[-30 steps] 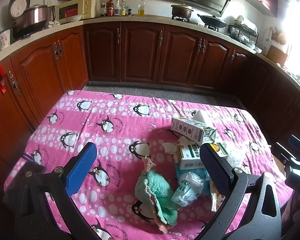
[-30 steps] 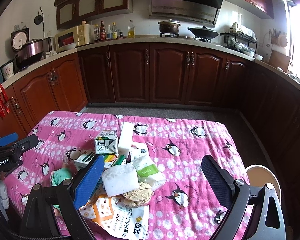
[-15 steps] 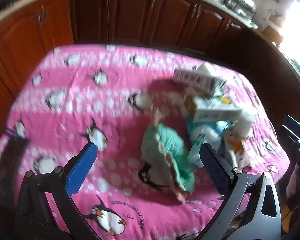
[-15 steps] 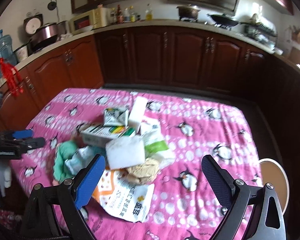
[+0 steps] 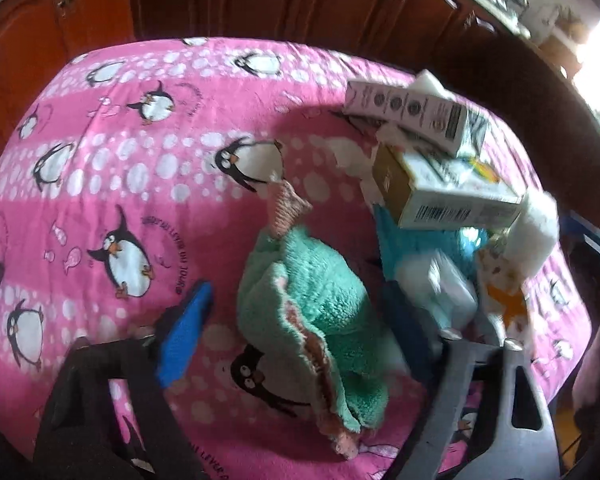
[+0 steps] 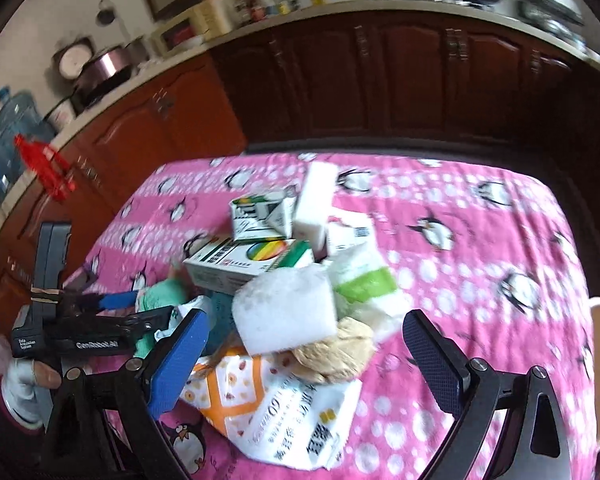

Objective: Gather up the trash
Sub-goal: 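Reach the left gripper toward the green towel while the right reaches the white sponge, then grasp the green towel with the left gripper while the right gripper grasps the white sponge, then carry both items over the beige bin and open both grippers to drop them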

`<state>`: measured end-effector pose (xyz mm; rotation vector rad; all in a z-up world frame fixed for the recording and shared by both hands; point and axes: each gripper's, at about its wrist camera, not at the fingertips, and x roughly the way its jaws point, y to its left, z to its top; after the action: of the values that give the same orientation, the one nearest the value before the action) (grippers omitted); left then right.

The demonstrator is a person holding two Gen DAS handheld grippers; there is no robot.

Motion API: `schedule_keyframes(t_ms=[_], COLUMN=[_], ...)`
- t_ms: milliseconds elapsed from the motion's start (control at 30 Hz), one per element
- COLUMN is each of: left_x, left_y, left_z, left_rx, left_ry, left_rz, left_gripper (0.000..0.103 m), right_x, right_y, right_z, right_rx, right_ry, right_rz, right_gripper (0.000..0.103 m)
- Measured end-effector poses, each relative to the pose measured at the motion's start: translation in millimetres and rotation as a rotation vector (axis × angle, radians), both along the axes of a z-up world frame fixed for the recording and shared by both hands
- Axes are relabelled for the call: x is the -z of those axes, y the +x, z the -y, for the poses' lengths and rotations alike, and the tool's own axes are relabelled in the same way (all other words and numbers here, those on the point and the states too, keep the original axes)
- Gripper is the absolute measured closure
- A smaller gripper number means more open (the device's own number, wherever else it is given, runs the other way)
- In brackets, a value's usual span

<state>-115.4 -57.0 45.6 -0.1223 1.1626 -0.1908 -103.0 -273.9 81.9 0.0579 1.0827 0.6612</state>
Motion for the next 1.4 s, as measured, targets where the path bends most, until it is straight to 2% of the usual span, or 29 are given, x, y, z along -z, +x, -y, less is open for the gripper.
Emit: schedule_keyframes(t_ms=[67,100,133,167,267,367,533,633,833,1100,1267,1400], left_x=[5,4,3,3,-6,-27,-81,-107,-135,-142,-128,-112], left_y=[3,2,2,2,-3,-8,-19,-17,-16,-15,-2,12], left_z=[2,2,0,-2,-12,-22,-29,-15,60,208,288,349], left_rx=[0.026,0.028,0.029,0.028,0.017,0.013,0.031,0.065,0.233,0.456,0.504,0.509], left_ry=[-0.014,-0.016,-0.025,-0.036,-0.068,-0.062,-0.049,-0.071,-0.125,-0.165,-0.179,-0.215], left_rz=[-0.022,-0.017,-0.015,-0.018,-0.011,0.031,0.142,0.186,0.225,0.184,0.142,0.092], left_gripper=[0.039,0.041,0.042,0.045,0.048,0.049,0.049,0.049,0.049,0.048,0.048,0.046], right_x=[10,14,16,19,15,-2,-27,-39,-46,-28,-5,19], right_y=[8,9,9,9,3,-6,-14,-19,-21,-25,-24,-20], right_z=[-10,-13,-14,-14,-5,8,38,57,119,267,339,374], right_rx=[-0.032,-0.049,-0.060,-0.062,-0.047,-0.034,0.013,0.048,0.172,0.483,0.629,0.708], right_ry=[-0.023,-0.028,-0.015,0.004,0.052,0.076,0.113,0.101,0.019,-0.136,-0.203,-0.225], right_rz=[-0.013,-0.026,-0.042,-0.070,-0.080,-0.046,0.006,0.037,0.072,0.025,-0.027,-0.070], right_gripper=[0.011,0.019,0.049,0.057,0.057,0.057,0.057,0.057,0.057,0.056,0.053,0.048])
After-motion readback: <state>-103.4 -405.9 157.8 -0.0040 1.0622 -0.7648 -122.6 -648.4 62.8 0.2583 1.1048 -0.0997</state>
